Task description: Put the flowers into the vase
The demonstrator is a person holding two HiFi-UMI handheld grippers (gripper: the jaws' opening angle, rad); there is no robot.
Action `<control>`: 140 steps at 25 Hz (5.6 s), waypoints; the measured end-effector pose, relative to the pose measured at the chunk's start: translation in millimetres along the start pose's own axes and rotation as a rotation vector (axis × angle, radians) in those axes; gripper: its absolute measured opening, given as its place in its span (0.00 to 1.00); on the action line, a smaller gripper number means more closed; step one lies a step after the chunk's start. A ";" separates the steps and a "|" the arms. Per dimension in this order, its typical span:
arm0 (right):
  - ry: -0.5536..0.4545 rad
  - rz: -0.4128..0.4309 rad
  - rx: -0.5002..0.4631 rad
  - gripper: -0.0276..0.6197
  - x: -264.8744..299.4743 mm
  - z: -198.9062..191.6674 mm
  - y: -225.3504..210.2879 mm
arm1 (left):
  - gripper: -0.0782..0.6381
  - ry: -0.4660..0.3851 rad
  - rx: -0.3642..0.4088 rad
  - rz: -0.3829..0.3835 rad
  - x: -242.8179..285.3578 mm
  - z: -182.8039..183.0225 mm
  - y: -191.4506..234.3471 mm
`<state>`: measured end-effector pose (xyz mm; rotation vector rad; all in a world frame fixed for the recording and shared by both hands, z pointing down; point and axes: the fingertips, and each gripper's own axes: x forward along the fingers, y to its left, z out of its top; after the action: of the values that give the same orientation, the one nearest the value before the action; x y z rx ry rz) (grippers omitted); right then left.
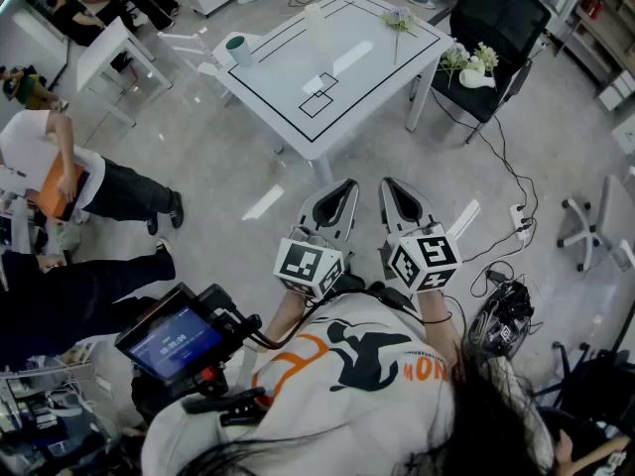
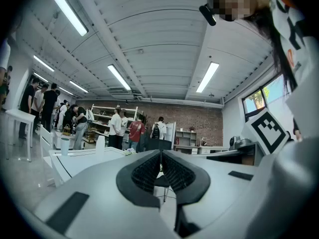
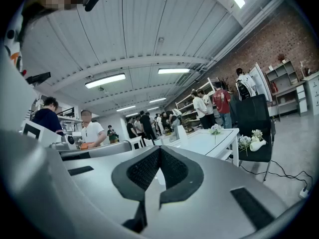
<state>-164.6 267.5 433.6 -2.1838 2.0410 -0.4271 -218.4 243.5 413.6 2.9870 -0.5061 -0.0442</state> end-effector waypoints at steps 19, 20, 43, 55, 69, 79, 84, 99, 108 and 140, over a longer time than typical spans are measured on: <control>-0.032 -0.067 0.047 0.06 39.3 -3.7 0.4 | 0.12 0.016 -0.023 -0.042 12.7 -6.1 51.9; -0.028 -0.075 0.048 0.06 43.7 -4.7 0.8 | 0.12 0.017 -0.024 -0.049 14.5 -6.4 56.5; 0.006 -0.082 0.096 0.06 122.1 -0.8 -45.5 | 0.12 0.043 -0.043 -0.062 95.6 -16.8 112.0; 0.071 -0.023 0.072 0.06 168.2 36.2 -146.0 | 0.12 0.057 -0.081 0.026 207.1 -15.0 114.9; 0.136 0.060 0.046 0.06 213.3 65.0 -247.6 | 0.12 0.083 -0.080 0.117 316.6 -20.2 110.2; 0.157 0.075 0.105 0.06 233.8 71.9 -274.4 | 0.12 0.141 -0.076 0.118 344.4 -20.9 114.9; 0.172 0.060 0.121 0.06 250.6 70.1 -283.3 | 0.12 0.150 -0.071 0.097 365.8 -19.8 129.4; 0.208 0.010 0.144 0.06 355.8 76.8 -310.5 | 0.12 0.124 -0.052 -0.012 432.7 5.5 200.0; 0.252 -0.069 0.086 0.06 394.7 72.8 -345.6 | 0.12 0.139 -0.090 -0.042 449.7 2.8 221.4; 0.765 -0.170 0.239 0.29 552.0 -27.8 -518.4 | 0.12 0.171 -0.142 0.177 550.8 -23.8 281.8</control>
<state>350.9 -234.4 671.5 -2.2473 1.9296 -1.6434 210.6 -200.1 464.0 2.7638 -0.7107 0.1805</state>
